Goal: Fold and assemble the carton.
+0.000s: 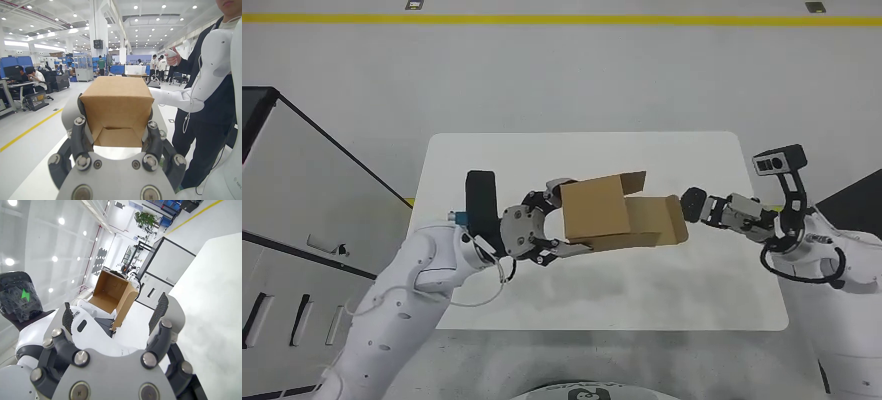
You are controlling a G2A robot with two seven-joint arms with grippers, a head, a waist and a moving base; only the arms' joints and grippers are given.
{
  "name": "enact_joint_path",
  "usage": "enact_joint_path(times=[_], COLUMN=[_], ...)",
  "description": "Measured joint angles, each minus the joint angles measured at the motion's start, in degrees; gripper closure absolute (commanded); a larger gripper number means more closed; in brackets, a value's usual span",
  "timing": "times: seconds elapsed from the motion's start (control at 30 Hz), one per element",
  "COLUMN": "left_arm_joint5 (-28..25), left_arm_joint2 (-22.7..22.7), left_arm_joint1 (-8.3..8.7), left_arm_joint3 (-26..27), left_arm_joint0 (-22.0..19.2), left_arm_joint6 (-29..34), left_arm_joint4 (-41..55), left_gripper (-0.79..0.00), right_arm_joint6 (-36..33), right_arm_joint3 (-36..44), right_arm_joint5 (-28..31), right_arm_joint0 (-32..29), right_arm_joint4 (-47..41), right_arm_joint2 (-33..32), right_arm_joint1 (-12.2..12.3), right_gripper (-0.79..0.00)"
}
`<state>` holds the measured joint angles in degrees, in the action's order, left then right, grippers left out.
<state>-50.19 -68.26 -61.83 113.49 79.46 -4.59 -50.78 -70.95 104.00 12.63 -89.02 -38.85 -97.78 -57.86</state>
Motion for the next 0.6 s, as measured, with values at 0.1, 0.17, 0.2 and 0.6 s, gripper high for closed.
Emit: enact_joint_path(times=[0.1,0.17,0.2,0.6], left_arm_joint5=[-0.02,-0.06,-0.07,0.25], left_arm_joint2=[0.02,-0.11,-0.18,-0.38], left_arm_joint1=[-0.01,0.02,0.05,0.12], left_arm_joint3=[0.28,0.54,0.71,1.00], left_arm_joint0=[0.08,0.13,0.24,0.94], left_arm_joint6=[0.25,0.77,1.04,1.49], left_arm_joint4=[-0.83,-1.80,-2.38,-4.27], left_gripper=[0.000,0.000,0.000,0.000], right_arm_joint6=[0.40,0.12,0.02,-2.05], right_arm_joint3=[0.20,0.41,0.52,0.96], right_arm_joint5=[-3.69,-5.11,-5.85,-9.16], right_arm_joint0=[0.46,0.80,1.01,2.53], right_arm_joint4=[2.34,3.10,3.39,5.94], right_arm_joint2=[1.52,2.36,2.92,6.74], right_arm_joint1=[0.14,0.21,0.23,0.57], right_gripper=[-0.785,-0.773,-0.739,-0.105])
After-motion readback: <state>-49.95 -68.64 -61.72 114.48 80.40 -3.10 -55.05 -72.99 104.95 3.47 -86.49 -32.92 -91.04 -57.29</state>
